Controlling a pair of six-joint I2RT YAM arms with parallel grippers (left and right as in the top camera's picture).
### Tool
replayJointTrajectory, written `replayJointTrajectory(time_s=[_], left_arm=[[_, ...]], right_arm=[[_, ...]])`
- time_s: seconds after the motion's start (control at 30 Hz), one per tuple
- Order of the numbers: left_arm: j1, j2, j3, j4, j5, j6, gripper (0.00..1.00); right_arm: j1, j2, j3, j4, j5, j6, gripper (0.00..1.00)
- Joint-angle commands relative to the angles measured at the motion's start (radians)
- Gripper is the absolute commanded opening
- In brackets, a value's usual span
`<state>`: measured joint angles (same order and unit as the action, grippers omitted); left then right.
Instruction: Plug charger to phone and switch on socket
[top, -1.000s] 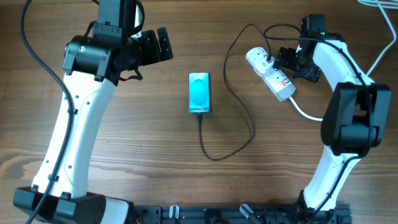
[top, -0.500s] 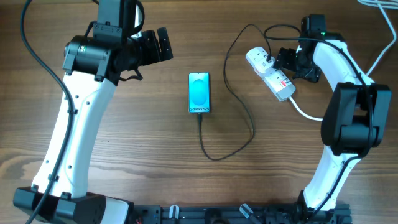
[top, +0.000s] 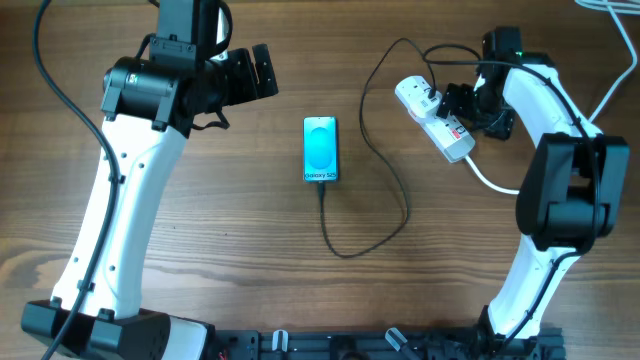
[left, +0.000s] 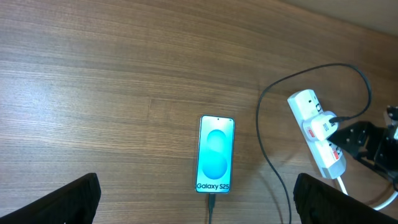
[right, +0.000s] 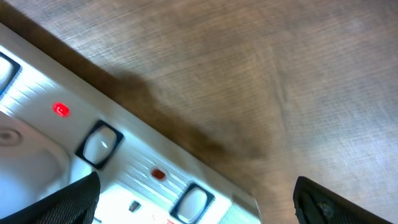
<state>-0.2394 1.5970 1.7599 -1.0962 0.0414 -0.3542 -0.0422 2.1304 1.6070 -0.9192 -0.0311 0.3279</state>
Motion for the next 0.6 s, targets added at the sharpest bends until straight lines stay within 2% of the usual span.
replayJointTrajectory(time_s=[0.0, 0.3, 0.43, 0.57], left_arm=[[0.006, 0.006, -0.006, 0.000, -0.017, -0.010, 1.00], [0.006, 0.006, -0.006, 0.000, -0.017, -0.010, 1.00], [0.006, 0.006, -0.006, 0.000, -0.017, -0.010, 1.00], [0.006, 0.006, -0.006, 0.000, -0.017, -0.010, 1.00]], right_arm=[[0.002, -0.158, -0.009, -0.022, 0.057, 0.050, 1.00], [0.043, -0.562, -0.027, -0.149, 0.056, 0.042, 1.00], [0.113, -0.756, -0.156, -0.111, 0.061, 0.047, 1.00], [0.165, -0.977, -0.360, -0.050, 0.111, 0.101, 1.00]])
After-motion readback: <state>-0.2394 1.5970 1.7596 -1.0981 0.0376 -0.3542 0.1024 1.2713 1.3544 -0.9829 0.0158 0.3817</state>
